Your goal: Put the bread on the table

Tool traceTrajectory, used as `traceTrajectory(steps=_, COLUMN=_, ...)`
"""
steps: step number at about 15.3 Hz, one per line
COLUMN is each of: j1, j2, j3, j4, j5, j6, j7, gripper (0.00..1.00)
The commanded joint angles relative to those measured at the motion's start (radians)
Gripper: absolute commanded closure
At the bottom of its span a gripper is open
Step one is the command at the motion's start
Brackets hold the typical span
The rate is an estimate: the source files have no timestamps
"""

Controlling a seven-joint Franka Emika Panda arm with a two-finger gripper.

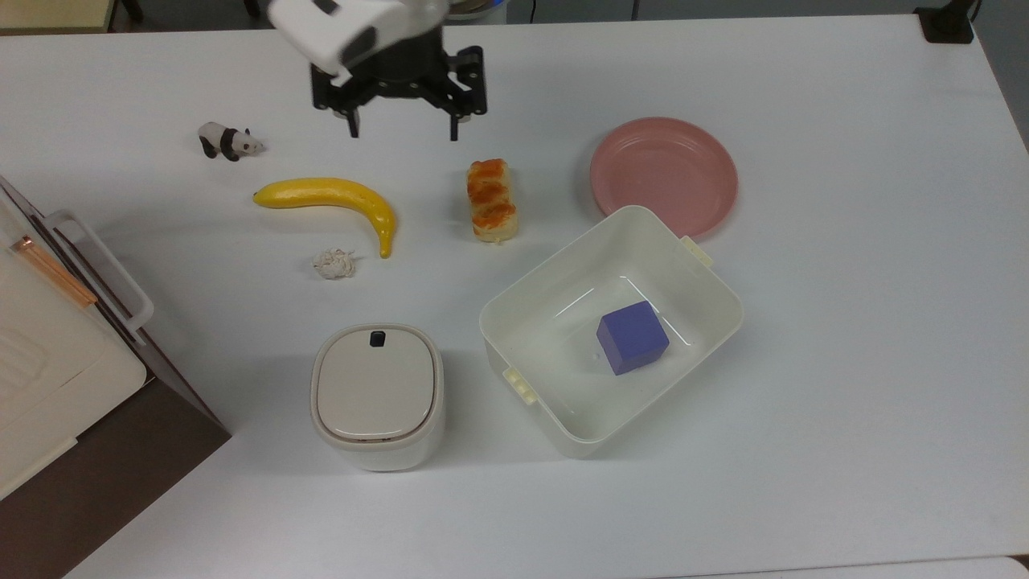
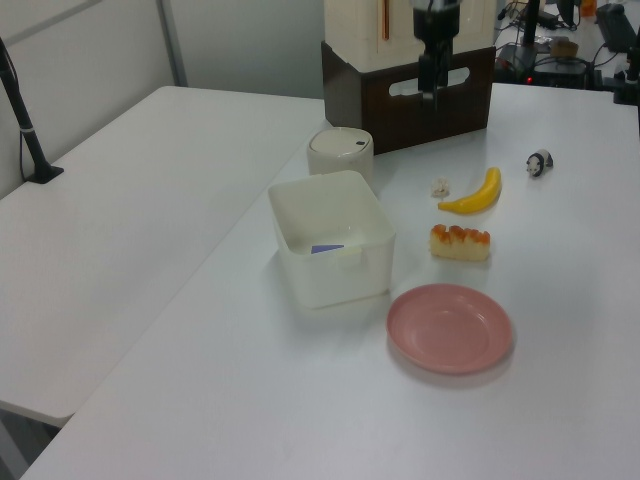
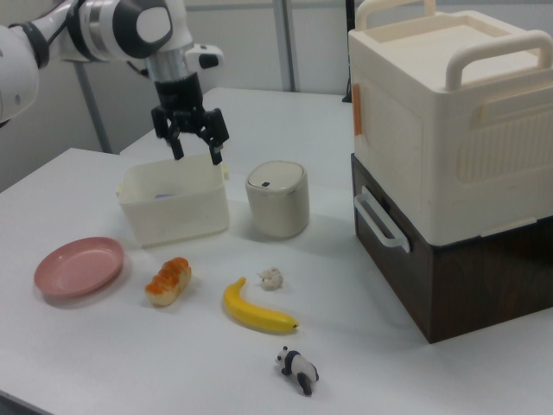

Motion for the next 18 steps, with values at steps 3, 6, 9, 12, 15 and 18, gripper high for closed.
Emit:
traceTrajectory(steps=3, j1=0.013, j2=0.078, j3=-0.039, j4=0.156, j5=0.043, j6=-0.104, j7=0.09, gripper=0.0)
traceTrajectory(steps=6, j1=0.012, j2=0.076, j3=-0.039, j4=0.16, j5=0.043, j6=-0.103, j7=0.09, gripper=0.0)
traceTrajectory(steps=9, j1=-0.001, j2=0.074, j3=-0.04, j4=0.177, j5=0.045, j6=-0.104, j7=0.09, gripper=0.0)
traceTrajectory(steps=12, j1=-0.001, j2=0.074, j3=-0.046, j4=0.177, j5=0.045, j6=-0.104, j7=0.09, gripper=0.0)
traceTrajectory(steps=15, j1=-0.007, j2=0.073, j3=-0.052, j4=0.177, j5=0.045, j6=-0.106, j7=0.09, gripper=0.0)
traceTrajectory(steps=18, j1=-0.008, j2=0.071, j3=-0.054, j4=0.177, j5=0.045, j6=-0.104, j7=0.09, gripper=0.0)
